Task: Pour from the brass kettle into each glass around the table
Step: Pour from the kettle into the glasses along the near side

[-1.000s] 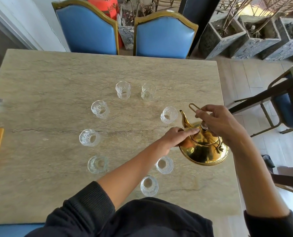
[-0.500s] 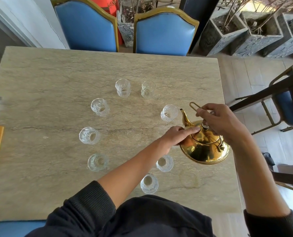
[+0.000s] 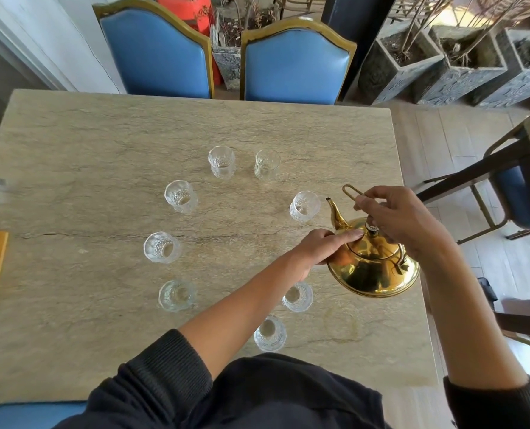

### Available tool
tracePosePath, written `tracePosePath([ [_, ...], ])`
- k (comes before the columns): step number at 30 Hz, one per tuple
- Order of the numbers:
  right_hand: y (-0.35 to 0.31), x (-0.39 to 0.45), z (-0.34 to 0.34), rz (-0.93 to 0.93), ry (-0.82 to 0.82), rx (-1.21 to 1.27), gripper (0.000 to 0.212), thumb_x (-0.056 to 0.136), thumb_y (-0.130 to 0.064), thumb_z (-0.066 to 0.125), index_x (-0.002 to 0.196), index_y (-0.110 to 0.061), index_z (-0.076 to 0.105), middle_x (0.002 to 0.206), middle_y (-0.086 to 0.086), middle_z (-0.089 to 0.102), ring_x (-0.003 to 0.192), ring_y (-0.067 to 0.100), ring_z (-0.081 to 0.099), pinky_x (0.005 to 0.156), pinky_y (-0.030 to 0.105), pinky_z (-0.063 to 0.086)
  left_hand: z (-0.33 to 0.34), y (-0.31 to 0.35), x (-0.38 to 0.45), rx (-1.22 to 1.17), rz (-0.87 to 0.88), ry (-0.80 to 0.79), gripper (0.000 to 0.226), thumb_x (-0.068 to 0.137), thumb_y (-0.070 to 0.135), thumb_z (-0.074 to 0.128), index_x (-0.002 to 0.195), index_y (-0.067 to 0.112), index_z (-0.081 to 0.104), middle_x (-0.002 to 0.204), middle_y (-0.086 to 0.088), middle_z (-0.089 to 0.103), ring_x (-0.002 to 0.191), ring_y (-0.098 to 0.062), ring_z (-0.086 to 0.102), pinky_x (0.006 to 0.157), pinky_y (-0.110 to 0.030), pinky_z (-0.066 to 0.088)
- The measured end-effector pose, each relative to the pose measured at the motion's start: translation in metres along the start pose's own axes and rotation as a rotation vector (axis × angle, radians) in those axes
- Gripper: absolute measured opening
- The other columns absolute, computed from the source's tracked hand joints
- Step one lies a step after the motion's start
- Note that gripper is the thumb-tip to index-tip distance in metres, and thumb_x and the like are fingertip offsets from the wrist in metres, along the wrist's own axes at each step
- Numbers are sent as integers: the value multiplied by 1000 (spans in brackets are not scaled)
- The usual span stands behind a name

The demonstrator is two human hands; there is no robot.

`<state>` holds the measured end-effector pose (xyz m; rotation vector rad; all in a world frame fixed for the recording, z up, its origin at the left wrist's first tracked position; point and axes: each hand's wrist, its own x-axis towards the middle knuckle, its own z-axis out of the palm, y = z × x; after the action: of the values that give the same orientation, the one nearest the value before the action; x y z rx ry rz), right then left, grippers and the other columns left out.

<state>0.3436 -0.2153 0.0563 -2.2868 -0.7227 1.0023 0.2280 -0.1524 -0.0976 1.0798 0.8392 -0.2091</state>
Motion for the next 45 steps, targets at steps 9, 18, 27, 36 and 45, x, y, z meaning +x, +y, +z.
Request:
tracePosePath([
  [9, -2, -1, -3, -5, 10, -36, 27, 99, -37, 58, 98, -13, 71, 70, 7, 60, 48, 12, 44, 47, 27, 34, 3, 2, -2, -28, 5, -21, 52, 82, 67, 81, 100, 18, 78, 112, -13, 83, 114, -30, 78, 112, -43, 56],
  [18, -7, -6, -5, -24, 18, -56, 26, 100, -36, 57, 100, -13, 71, 76, 10, 62, 54, 13, 47, 50, 27, 35, 5, 6, -6, -22, 8, -15, 50, 86, 64, 80, 101, 17, 77, 114, -15, 82, 116, -30, 76, 113, -43, 54],
  [27, -11, -9, -6, -23, 20, -78, 27, 100, -36, 57, 101, -13, 71, 80, 11, 63, 56, 12, 49, 51, 27, 37, 5, 6, -8, -12, 7, -12, 51, 86, 64, 79, 103, 16, 78, 113, -13, 83, 115, -29, 77, 112, -42, 56],
  [36, -14, -12, -10, -27, 24, -87, 26, 100, -36, 57, 100, -14, 71, 81, 12, 64, 57, 13, 49, 52, 28, 37, 8, 8, -8, -1, 23, -15, 67, 76, 72, 81, 107, 12, 78, 112, -13, 83, 114, -29, 77, 113, -44, 55],
  [45, -14, -16, -13, -18, 19, -74, 28, 100, -37, 57, 100, -13, 71, 80, 12, 63, 56, 14, 50, 47, 26, 38, 10, 7, -9, 36, 69, -38, 115, 42, 90, 79, 119, 4, 78, 110, -12, 84, 114, -29, 78, 114, -46, 54],
])
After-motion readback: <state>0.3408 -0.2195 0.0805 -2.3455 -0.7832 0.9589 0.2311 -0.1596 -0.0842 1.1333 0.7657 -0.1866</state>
